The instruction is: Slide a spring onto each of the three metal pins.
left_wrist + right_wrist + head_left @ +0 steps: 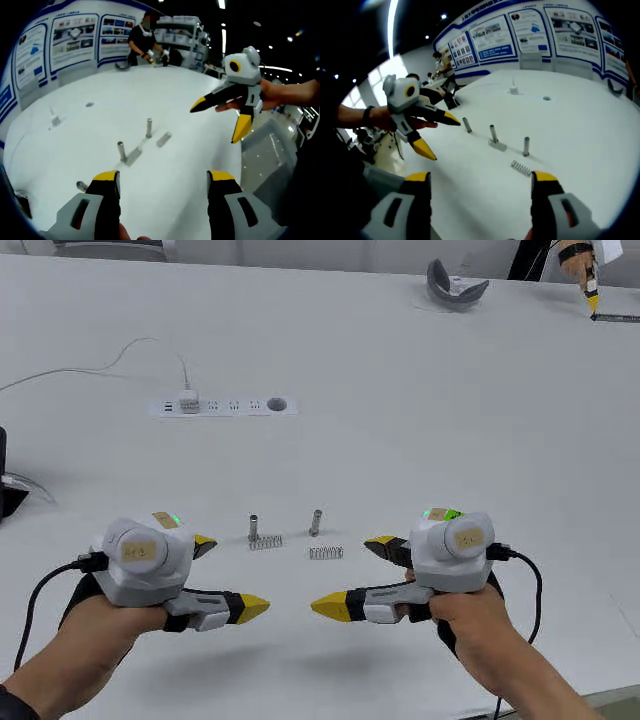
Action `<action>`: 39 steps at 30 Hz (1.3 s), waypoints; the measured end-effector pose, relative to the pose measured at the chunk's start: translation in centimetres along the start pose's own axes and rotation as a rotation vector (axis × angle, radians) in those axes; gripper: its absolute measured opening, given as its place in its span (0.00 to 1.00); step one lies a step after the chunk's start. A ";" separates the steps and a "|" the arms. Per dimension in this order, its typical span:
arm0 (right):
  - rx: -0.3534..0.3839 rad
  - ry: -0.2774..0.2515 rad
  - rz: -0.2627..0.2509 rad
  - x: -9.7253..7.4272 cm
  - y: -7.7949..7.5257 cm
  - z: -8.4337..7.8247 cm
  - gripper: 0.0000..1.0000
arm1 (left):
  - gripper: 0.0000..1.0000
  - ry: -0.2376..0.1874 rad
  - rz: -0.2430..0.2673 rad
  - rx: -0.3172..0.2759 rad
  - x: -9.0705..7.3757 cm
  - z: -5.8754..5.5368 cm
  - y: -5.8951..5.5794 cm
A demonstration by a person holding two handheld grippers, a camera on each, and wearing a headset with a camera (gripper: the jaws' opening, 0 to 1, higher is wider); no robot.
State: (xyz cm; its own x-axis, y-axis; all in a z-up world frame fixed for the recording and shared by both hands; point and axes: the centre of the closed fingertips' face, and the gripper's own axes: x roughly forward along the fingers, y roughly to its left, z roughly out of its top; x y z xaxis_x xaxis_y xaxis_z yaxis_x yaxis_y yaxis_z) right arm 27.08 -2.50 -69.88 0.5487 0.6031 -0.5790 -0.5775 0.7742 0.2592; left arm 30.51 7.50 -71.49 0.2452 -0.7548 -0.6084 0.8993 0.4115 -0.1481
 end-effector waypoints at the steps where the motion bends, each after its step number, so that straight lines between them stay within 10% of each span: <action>1: 0.001 0.001 -0.001 0.0 0.0 0.0 0.84 | 0.71 0.003 -0.003 0.006 0.3 0.1 0.0; 39: 0.020 0.017 -0.015 -1.5 -0.7 -0.6 0.84 | 0.73 0.082 -0.016 0.004 8.8 -1.0 1.7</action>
State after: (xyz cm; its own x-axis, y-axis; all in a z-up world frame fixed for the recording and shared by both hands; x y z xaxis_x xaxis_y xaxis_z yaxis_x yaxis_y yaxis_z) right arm 26.26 -4.08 -69.69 0.5463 0.5885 -0.5961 -0.5574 0.7866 0.2658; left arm 33.87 2.02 -77.89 0.2008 -0.7168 -0.6677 0.9043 0.3978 -0.1550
